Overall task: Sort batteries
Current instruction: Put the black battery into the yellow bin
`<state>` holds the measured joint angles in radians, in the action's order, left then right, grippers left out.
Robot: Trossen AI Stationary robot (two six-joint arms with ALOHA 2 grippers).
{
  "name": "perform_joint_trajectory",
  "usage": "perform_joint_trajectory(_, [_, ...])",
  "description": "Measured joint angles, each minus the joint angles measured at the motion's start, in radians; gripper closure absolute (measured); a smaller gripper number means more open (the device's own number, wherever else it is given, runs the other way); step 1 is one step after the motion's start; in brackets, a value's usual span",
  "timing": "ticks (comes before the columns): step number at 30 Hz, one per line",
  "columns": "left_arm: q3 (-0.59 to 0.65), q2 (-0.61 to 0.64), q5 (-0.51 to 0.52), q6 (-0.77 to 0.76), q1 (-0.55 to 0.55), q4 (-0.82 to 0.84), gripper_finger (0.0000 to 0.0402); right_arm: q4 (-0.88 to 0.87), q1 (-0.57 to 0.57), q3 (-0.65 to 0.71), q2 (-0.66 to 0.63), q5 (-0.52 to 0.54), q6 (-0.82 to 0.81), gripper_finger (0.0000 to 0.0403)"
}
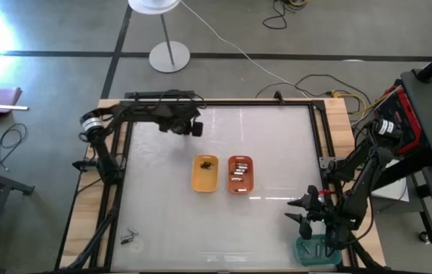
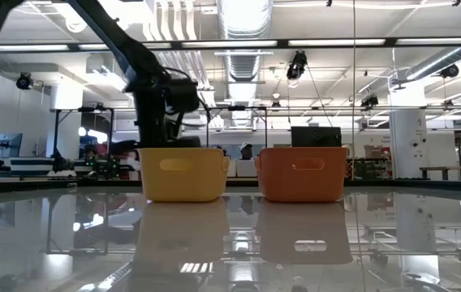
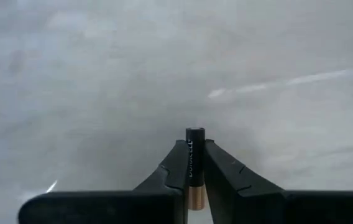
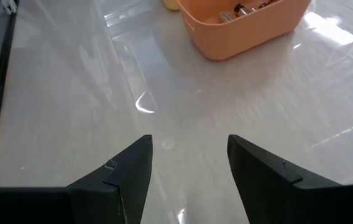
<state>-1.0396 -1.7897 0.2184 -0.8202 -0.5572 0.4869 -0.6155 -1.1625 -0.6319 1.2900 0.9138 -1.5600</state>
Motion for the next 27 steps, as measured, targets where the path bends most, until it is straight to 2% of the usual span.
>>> perform_joint_trajectory(7, [0.169,0.035,0.034,0.000,0.026,-0.238,0.0386,0.010,0.035,0.000,0.000,0.002,-0.011,0.0202])
perform_joint_trajectory(15, [0.185,0.005,0.202,0.057,0.106,-0.257,0.0369,0.010,0.084,-0.033,-0.019,-0.005,0.037,0.0202])
perform_joint_trajectory(22, [0.192,0.005,0.202,0.084,0.114,-0.265,0.0335,0.007,0.175,-0.090,-0.028,-0.006,0.151,0.0202])
perform_joint_trajectory(27, [0.201,0.005,0.180,0.111,0.113,-0.268,0.0342,0.007,0.240,-0.140,-0.031,-0.006,0.270,0.0202])
